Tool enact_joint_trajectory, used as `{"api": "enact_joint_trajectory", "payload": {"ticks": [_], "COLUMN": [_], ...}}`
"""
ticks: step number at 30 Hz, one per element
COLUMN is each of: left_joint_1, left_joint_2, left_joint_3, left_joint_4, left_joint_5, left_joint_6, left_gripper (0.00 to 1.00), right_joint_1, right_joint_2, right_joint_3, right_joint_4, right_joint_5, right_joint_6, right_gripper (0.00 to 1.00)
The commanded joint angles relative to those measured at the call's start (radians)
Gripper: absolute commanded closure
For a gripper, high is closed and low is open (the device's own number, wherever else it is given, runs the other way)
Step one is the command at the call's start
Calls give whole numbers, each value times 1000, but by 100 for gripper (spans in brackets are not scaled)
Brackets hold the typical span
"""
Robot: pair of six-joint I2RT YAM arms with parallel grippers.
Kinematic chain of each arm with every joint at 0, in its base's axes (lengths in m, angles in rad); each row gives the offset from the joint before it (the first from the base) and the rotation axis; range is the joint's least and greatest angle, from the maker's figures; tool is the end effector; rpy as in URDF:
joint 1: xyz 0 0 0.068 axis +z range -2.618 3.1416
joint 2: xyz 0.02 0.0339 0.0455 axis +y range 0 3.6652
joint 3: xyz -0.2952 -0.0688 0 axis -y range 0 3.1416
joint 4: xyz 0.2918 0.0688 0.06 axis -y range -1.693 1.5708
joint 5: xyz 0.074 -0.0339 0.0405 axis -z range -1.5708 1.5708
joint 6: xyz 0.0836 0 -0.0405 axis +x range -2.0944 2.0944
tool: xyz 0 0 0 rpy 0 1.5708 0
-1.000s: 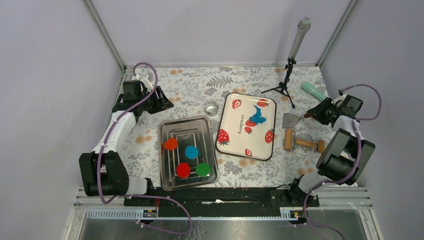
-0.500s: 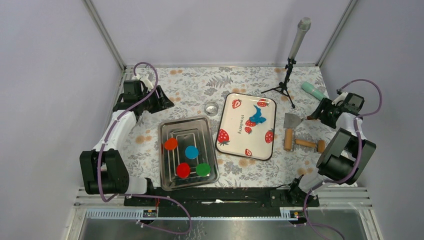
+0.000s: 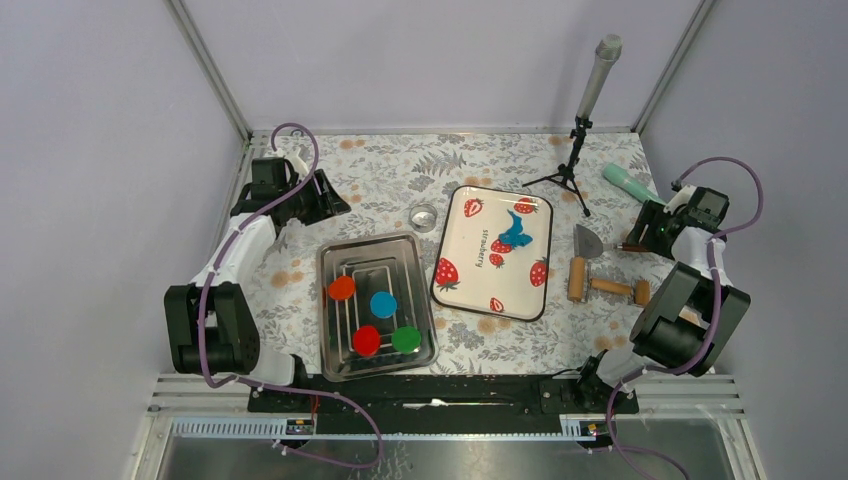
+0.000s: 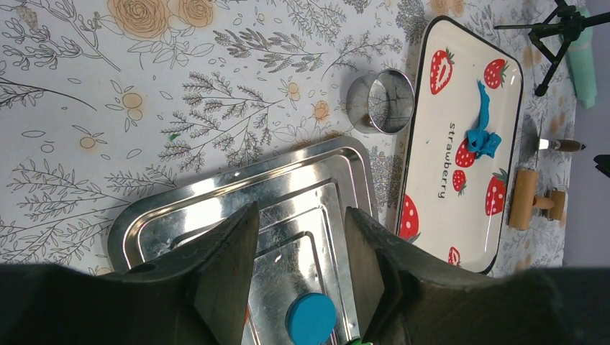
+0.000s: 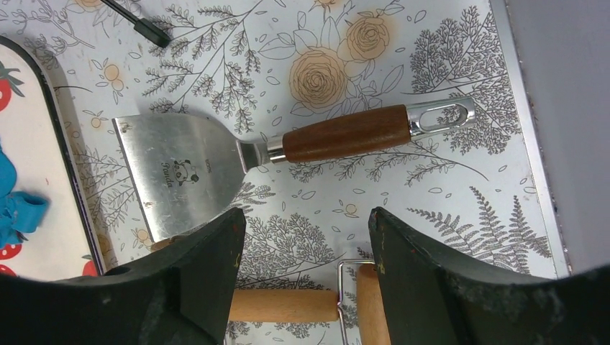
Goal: Roll out the dumpling wrappers from the dough
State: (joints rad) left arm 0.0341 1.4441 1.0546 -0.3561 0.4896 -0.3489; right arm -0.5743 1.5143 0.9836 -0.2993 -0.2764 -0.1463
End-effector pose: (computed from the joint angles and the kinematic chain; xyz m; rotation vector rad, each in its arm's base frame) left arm 0.3851 -0.0262 0.2508 -0.1911 2.3086 -0.7262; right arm 0.3395 -0.1925 0.1983 0.3761 2.3301 -0.0159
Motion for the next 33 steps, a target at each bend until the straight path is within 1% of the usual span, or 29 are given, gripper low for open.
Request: {"api": "enact_joint_trajectory", "payload": {"ticks": [1,2,3,5,7,9,10,11,12,14,16,17,21,24,27,30,33], "left_joint_1": [5,5,5,5,6,5,5,6,6,6,5,5,6,6,5,6,5], "left_joint_2": [-17,-22,-24,-31,-35,-34,-29,-24,-17,1,29,48,135,184,233,275,274], "left_joint_3": [43,41,40,34,34,47,58,70,82,110,143,160,243,306,398,520,635], "left_joint_4": [49,47,44,34,20,1,-13,-26,-41,-77,-123,-145,-275,-328,-383,-440,-461], "left_joint_5": [19,16,9,-6,-48,-85,-100,-117,-133,-164,-187,-196,-249,-291,-294,-286,-282], "left_joint_6": [11,19,29,54,87,145,177,208,238,292,314,320,337,326,300,288,295], "left_gripper": [49,49,49,49,46,41,38,30,27,24,3,1,1,1,1,1,1], "right_joint_1": [-2,-1,0,-1,0,0,1,1,2,2,2,2,2,14,67,162,238], "right_joint_2": [-17,-31,-51,-102,-140,-160,-160,-157,-152,-155,-175,-189,-239,-236,-187,-141,-110], "right_joint_3": [17,20,22,10,-10,-22,-27,-31,-34,-37,-41,-44,-20,13,66,147,303], "right_joint_4": [-4,-12,-20,-28,-46,-96,-128,-161,-194,-238,-253,-252,-242,-257,-307,-360,-389], "right_joint_5": [17,2,-14,-32,-38,-60,-68,-70,-63,-40,-11,0,28,61,132,174,156], "right_joint_6": [-33,-42,-52,-76,-114,-189,-228,-267,-302,-343,-354,-352,-272,-194,-123,-55,6], "right_gripper": [29,28,22,2,0,0,0,0,0,0,0,0,0,0,0,0,0]}}
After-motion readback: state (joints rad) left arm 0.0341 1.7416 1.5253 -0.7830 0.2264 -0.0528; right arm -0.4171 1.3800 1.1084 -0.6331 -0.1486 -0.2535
